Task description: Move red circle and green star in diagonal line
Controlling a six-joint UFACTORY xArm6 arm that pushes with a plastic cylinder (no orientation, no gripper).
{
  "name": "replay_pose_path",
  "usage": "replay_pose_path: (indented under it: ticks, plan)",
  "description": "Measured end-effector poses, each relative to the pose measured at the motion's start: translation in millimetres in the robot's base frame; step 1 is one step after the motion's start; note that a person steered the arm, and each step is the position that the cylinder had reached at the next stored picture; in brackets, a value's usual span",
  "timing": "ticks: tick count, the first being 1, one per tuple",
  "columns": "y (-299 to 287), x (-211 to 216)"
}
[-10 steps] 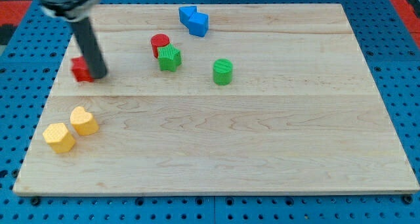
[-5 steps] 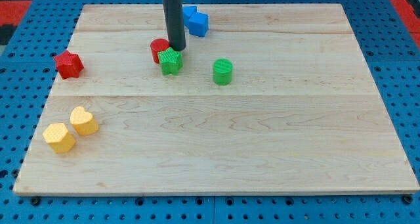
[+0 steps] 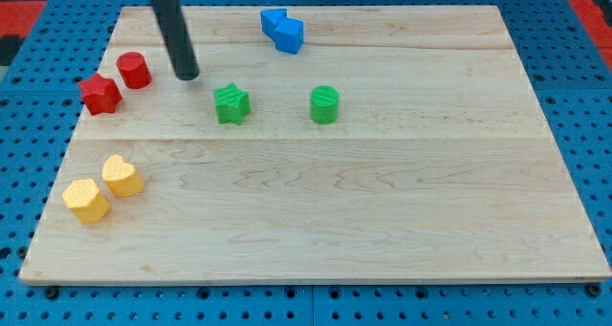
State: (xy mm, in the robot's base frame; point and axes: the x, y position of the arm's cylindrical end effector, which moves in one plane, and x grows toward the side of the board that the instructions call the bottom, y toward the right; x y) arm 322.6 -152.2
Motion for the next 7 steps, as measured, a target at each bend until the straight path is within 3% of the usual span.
replay_pose_path:
  ticks: [2,4,5,6,7]
  plan:
    - [-100,6]
    - [-42,48]
    - [1,69]
    - [83,69]
    - [117,77]
